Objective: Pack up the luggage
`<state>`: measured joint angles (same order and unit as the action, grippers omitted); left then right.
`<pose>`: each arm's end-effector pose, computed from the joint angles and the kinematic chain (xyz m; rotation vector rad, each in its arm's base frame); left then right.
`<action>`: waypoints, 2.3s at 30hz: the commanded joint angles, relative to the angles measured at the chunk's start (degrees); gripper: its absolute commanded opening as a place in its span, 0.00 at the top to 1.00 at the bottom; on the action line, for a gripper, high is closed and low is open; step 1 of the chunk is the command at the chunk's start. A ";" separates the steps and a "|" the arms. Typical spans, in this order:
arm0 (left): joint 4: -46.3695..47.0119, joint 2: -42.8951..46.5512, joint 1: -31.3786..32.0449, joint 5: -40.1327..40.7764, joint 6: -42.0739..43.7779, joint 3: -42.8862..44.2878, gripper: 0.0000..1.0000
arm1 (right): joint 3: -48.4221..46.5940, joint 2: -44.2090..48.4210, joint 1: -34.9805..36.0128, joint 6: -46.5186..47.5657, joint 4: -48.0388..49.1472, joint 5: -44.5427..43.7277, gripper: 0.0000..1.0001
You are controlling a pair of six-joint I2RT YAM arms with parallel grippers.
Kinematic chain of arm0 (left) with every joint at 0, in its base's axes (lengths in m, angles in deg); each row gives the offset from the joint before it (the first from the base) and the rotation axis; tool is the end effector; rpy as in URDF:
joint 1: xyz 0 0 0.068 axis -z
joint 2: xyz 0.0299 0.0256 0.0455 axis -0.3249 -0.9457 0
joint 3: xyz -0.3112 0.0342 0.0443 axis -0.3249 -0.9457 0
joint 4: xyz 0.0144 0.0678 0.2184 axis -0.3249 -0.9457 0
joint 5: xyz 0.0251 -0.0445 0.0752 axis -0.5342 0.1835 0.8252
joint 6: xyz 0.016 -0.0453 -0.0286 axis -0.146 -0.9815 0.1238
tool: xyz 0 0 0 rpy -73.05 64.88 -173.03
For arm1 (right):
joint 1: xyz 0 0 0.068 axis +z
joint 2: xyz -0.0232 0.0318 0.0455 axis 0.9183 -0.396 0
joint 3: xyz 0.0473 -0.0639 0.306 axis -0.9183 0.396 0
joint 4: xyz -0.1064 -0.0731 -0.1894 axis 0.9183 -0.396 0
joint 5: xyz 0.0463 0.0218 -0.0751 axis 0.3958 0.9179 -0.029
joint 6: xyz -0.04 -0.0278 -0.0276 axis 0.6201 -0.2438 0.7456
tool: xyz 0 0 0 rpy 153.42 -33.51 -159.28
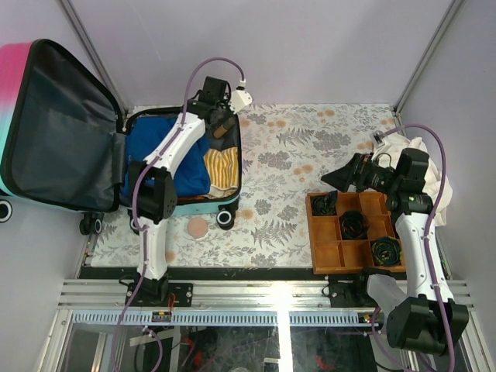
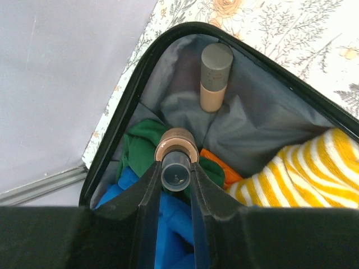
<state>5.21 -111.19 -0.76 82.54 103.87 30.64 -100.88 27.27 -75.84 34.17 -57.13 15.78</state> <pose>0.4482 -0.1436 0.3528 1.1850 1.9799 0.3544 0.1526 0.0084 0.3649 -0.2171 1.8840 1.0777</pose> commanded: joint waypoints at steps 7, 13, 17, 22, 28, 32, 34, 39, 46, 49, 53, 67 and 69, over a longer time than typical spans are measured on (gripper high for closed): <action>6.21 -6.97 -2.22 2.39 1.53 4.71 0.95 | -0.02 0.80 -0.57 0.50 2.69 -0.32 0.00; 7.14 -9.81 -2.58 2.17 1.04 6.49 0.85 | -0.07 0.29 -0.62 0.44 2.92 -0.40 0.00; 8.43 -10.04 -2.55 -0.34 -0.96 8.18 0.69 | -0.11 0.35 -0.67 0.44 2.87 -0.49 0.00; 8.94 -8.72 -2.51 -2.57 -3.34 10.47 0.49 | 0.12 0.59 -0.74 0.39 2.95 -0.58 0.00; 6.23 1.23 -2.59 -7.15 -4.64 5.22 0.38 | -0.44 0.83 -0.85 0.61 2.34 -0.33 0.00; 1.67 13.05 -2.64 -13.53 -4.02 -4.56 0.28 | -0.81 0.43 -0.85 0.85 2.37 -0.06 0.00; -1.22 18.84 -2.60 -16.36 -3.73 -8.91 0.23 | -0.97 0.21 -0.81 1.04 2.23 0.04 0.00; -9.75 30.73 -2.60 -22.18 -2.22 -16.94 0.04 | -1.55 -0.08 -0.76 1.64 1.54 0.05 0.00; -24.46 43.77 -2.49 -29.09 5.16 -27.73 0.00 | -1.16 0.27 -0.76 2.26 0.89 -0.04 0.00; -31.14 47.53 -2.40 -31.38 9.81 -32.01 0.00 | -1.15 0.18 -0.75 2.61 0.46 -0.23 0.00; -36.59 53.09 -1.13 -33.26 16.88 -40.21 0.00 | -1.16 -0.57 -0.76 2.83 0.00 -0.36 0.00; -29.00 65.47 7.85 -28.44 30.04 -65.82 0.03 | -7.51 -8.73 7.55 11.43 -8.29 -7.23 0.00; -27.59 64.82 8.62 -27.65 31.65 -67.78 0.03 | -8.44 -10.10 8.28 12.29 -8.82 -7.43 0.00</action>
<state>-27.08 -45.62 6.49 53.33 130.49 -34.10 -105.38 18.94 -69.15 42.72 -64.12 10.07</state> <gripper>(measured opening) 0.976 0.995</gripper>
